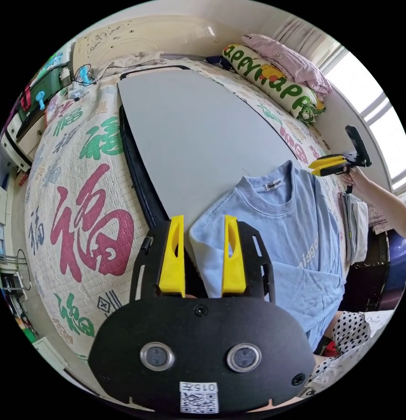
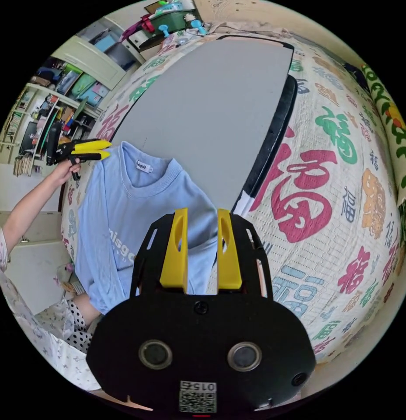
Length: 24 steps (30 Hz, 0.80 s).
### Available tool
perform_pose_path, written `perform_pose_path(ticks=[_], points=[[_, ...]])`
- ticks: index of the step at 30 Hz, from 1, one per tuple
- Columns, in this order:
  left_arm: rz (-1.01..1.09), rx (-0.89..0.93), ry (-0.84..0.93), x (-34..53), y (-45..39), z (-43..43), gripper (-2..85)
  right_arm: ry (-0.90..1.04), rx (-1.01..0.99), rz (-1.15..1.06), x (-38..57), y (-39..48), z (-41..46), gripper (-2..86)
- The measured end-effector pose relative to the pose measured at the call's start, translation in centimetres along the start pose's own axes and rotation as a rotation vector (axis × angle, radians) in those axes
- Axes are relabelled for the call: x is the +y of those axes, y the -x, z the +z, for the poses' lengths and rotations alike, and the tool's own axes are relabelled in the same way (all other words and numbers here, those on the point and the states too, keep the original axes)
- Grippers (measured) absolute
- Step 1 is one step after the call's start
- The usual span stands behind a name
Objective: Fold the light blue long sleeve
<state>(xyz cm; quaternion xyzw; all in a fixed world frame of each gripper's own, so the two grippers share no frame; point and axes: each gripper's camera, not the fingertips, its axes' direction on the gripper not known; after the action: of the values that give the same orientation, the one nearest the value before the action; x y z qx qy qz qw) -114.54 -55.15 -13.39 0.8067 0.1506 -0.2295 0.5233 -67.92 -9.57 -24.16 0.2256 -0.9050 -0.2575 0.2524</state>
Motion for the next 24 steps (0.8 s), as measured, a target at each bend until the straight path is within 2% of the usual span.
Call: perform_pose_path(ticks=[7, 11, 19, 24], points=[[0.105, -0.067, 0.079, -3.0, -2.6, 1.0, 4.1, 0.11, 0.143, -0.072, -3.6, 4.1, 5.4, 3.2], [0.078, -0.088, 0.097, -5.2, -4.0, -0.2, 1.1, 0.13, 0.173, -0.072, -5.3, 6.0, 6.4, 0.0], [0.009, -0.16, 0.013, -9.3, -8.6, -7.3, -0.1, 0.037, 0.243, 0.028, -6.6, 9.2, 2.6, -0.8], [-0.014, -0.219, -0.092, -13.6, -12.5, -14.4, -0.2, -0.07, 0.27, 0.105, -8.7, 10.8, -3.2, -0.9]])
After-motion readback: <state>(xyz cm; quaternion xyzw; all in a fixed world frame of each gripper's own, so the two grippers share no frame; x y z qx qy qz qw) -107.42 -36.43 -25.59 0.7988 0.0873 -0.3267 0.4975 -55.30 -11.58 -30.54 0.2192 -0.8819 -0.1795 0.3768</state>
